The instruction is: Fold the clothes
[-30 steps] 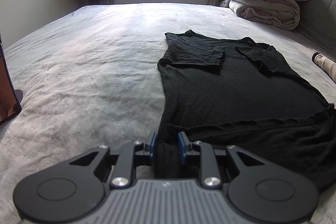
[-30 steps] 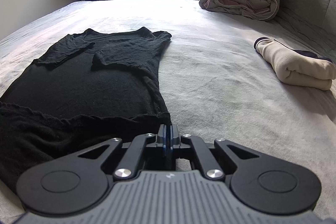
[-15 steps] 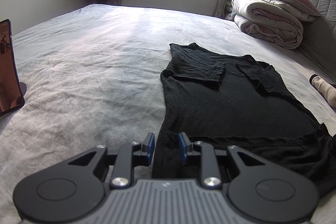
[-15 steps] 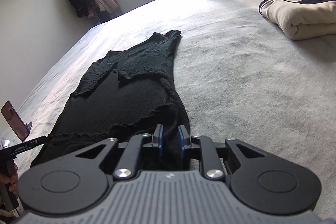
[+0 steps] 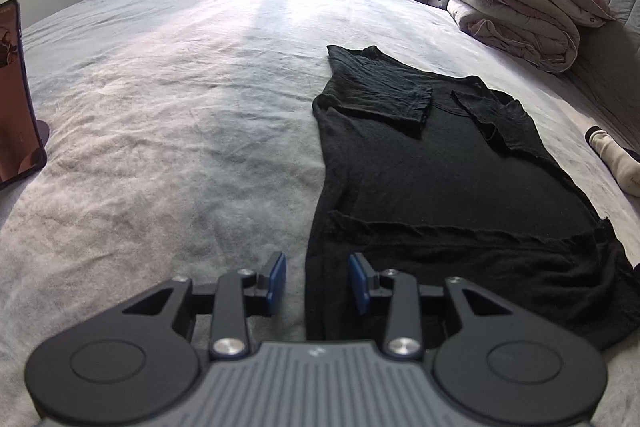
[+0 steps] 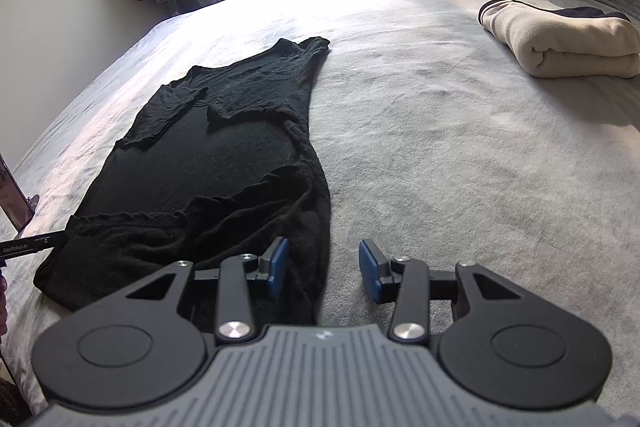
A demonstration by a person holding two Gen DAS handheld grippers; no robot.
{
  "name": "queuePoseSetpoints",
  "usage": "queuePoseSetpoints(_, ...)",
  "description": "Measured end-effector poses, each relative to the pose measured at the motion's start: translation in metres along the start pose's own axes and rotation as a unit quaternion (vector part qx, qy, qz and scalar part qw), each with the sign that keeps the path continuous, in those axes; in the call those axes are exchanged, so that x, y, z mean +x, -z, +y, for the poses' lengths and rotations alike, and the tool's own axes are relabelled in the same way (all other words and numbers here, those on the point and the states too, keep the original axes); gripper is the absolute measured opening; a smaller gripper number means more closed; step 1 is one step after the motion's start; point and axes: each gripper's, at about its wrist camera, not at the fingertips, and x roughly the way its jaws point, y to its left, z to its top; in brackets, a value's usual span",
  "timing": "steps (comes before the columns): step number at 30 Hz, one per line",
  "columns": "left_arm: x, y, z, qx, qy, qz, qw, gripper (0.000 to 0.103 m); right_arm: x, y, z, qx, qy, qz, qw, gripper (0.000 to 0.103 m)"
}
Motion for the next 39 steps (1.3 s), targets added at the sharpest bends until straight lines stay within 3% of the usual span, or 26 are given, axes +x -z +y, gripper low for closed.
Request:
queuePoseSetpoints(3, -0.004, -0.002, 0.021, -0.043, 0.045, 0.04, 0.9973, 0.037, -0.005, 0.002, -0.014, 0.051, -0.029, 0.039, 0.998, 0.044)
queuePoseSetpoints(6, -0.005, 0.0, 0.047, -0.089, 0.103, 0.079, 0.9875, 0.037, -0.01, 0.005, -0.028, 0.101, -0.069, 0.067, 0.99, 0.044)
queuePoseSetpoints(14, 0.008, 0.015, 0.095, -0.189, 0.222, 0.152, 0.9444, 0.037, -0.007, 0.015, -0.053, 0.187, -0.14, 0.104, 0.967, 0.044)
queuePoseSetpoints(24, 0.043, 0.017, 0.079, -0.215, 0.314, 0.197, 0.9036, 0.037, 0.014, 0.015, -0.051, 0.217, -0.191, 0.117, 0.95, 0.044)
queuePoseSetpoints(31, 0.044, 0.017, 0.066, -0.206, 0.326, 0.192, 0.9025, 0.032, 0.016, 0.015, -0.049, 0.213, -0.199, 0.122, 0.949, 0.04)
queuePoseSetpoints(35, 0.045, 0.021, 0.071, -0.223, 0.32, 0.19, 0.9011, 0.018, 0.018, 0.02, -0.056, 0.231, -0.209, 0.132, 0.941, 0.02)
queuePoseSetpoints(39, 0.043, 0.024, 0.075, -0.232, 0.319, 0.185, 0.8998, 0.014, 0.014, 0.022, -0.061, 0.241, -0.209, 0.126, 0.939, 0.013)
